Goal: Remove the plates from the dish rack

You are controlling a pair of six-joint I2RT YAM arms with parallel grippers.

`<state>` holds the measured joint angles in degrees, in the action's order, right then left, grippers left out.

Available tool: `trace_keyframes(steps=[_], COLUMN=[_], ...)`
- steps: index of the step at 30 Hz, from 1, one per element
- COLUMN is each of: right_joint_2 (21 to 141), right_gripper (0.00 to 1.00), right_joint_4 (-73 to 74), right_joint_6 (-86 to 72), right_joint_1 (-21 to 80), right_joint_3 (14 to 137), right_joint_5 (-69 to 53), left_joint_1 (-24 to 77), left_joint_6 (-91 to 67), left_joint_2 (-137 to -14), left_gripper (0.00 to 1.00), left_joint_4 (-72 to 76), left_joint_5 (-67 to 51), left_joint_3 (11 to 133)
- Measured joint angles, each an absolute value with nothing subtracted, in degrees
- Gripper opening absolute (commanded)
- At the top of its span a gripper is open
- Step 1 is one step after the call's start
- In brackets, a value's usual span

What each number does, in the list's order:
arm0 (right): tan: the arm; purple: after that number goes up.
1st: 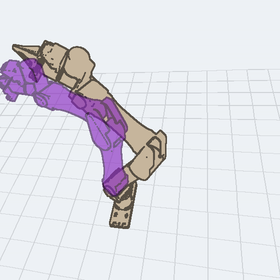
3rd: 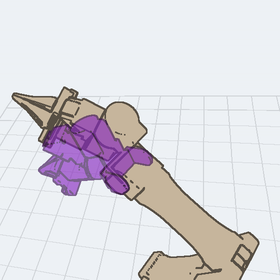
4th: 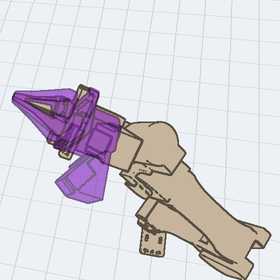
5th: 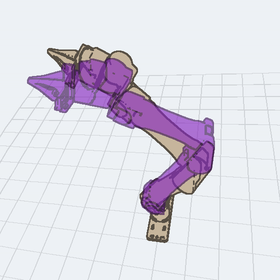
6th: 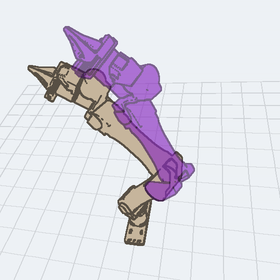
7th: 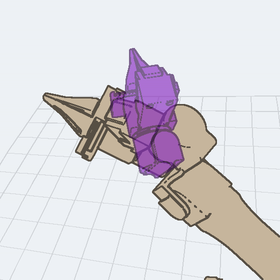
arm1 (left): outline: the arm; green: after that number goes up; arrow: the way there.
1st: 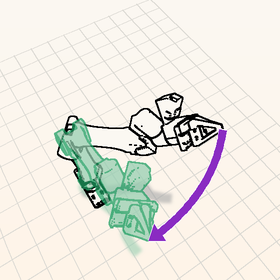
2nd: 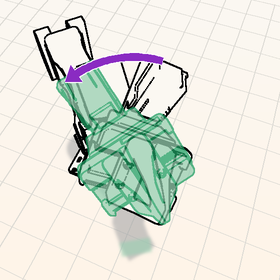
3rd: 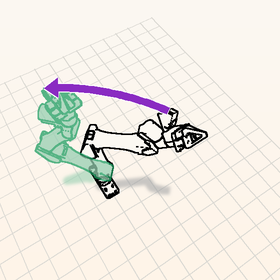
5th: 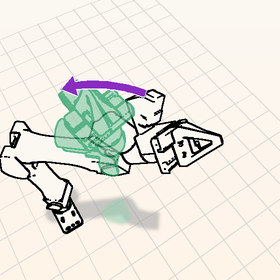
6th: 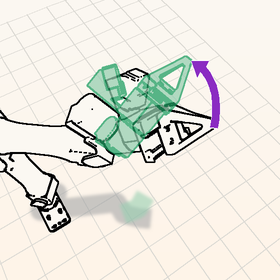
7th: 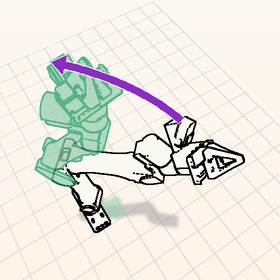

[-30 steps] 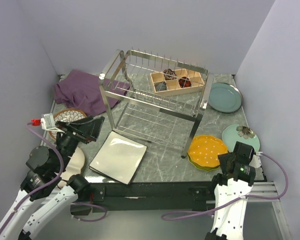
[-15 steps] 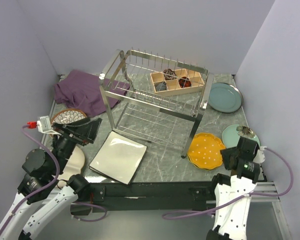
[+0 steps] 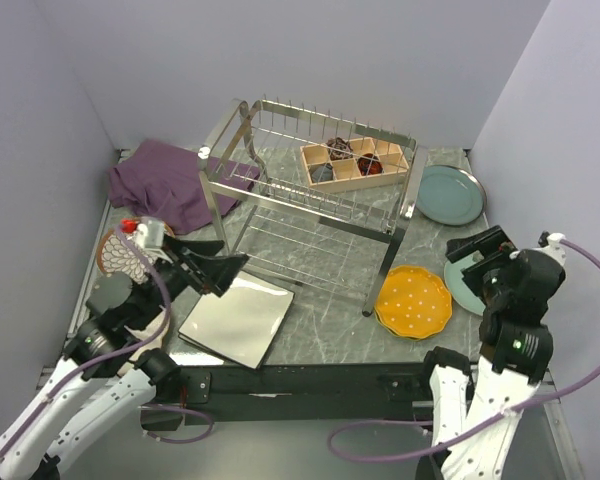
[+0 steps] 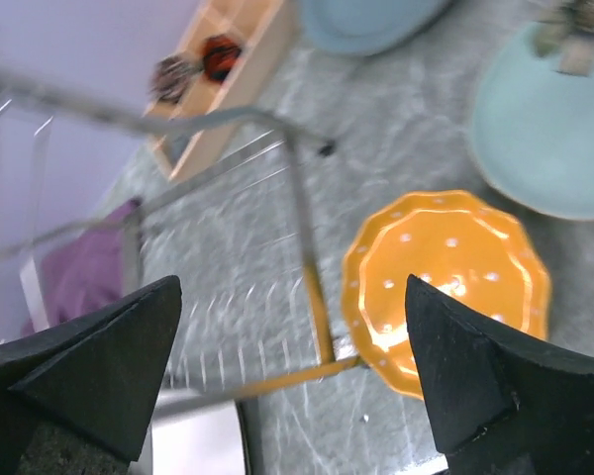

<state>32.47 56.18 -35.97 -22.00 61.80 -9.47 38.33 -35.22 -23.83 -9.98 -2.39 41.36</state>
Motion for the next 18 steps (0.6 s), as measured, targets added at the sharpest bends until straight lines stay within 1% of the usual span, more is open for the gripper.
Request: trace_keyframes(steps=[6,9,10,13,18], right_joint_2=[20.47,10.59,9.43,1.08,0.6], right_gripper=[1.0,1.0,1.0,1.0,1.0], right_joint_4=[54.39,52.88,52.95,51.72,50.68], right_joint_6=[-32.42,-32.56,-32.58,-34.02,-35.31], right_joint_1=[-21.74,-20.49,-20.18,-19.44,-18.83], right_joint_3=[59.05,54.26,53.8,49.6,44.21], right_joint_5=[-21.61,-27.59,-28.16,-31.7,-34.96], left_joint_1=[38.33,38.33,38.33,38.35,38.35], left_joint_6=[-35.4,-35.88,-36.16,-36.69,-36.6], left_joint_2=[-26.06,-27.11,-27.18,-26.22,-20.36], left_gripper=[0.99,1.0,0.99,0.99,0.99], left_joint_4=[-3.66,0.51,2.02,4.95,6.59], left_joint_5=[-10.44,-14.52,-15.9,-18.57,-18.28], left_joint_3=[34.76,32.03,31.07,29.12,27.11])
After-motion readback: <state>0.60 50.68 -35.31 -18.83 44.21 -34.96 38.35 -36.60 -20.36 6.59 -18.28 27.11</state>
